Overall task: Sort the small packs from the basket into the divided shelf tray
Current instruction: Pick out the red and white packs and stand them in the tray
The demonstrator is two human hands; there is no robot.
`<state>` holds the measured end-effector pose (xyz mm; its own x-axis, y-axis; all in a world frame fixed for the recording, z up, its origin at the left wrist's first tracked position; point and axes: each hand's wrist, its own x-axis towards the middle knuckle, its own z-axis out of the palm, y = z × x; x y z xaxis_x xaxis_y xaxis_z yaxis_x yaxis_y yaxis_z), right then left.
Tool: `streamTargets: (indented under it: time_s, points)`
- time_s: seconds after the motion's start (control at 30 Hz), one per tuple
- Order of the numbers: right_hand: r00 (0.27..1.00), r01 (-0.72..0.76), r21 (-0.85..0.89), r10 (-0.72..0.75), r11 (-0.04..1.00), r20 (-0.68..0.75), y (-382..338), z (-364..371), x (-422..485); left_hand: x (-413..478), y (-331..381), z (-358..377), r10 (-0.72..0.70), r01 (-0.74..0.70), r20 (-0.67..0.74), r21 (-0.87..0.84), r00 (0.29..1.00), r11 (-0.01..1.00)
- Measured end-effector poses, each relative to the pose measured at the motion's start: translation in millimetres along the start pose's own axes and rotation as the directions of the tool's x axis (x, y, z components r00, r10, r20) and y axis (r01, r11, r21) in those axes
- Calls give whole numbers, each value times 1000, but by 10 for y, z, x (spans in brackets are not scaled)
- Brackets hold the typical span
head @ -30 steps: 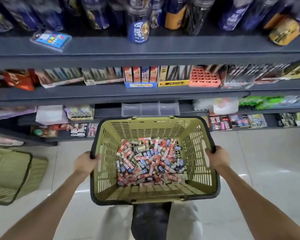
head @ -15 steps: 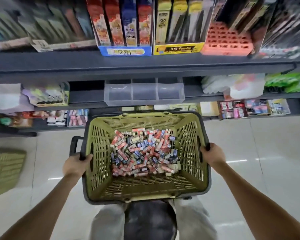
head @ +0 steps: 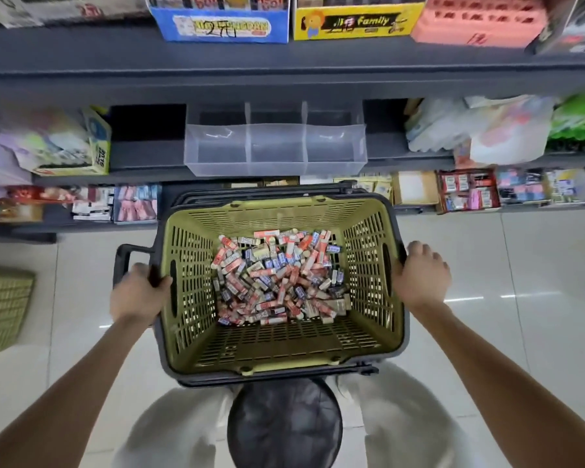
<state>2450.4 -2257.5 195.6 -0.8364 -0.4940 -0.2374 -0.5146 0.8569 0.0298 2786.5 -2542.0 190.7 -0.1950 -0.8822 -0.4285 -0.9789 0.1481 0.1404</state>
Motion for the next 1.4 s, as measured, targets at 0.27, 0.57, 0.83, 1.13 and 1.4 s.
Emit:
streamTargets:
  time_s: [0.27,0.57,0.83,1.13,1.4]
  points:
    - [844,523,200,-535,829,12,-590,333,-27,193,393,149,713,-632,-268,334,648,699]
    - [831,0,442,-246,897,499,-899,1562,420,660,667,534,815,-710,-359,406,455,575]
    - [895,155,242,-240,958,376,-1109,2104,492,776,786,697,742,-638,-548,423,386,644]
    - [825,307,279,-400,910,400,-1012,1757,630,623,687,624,792,-645,-396,461,466,610]
    - [815,267,616,-514,741,265,-929,1094,414,-24,855,742,680,-714,-419,100,602,693]
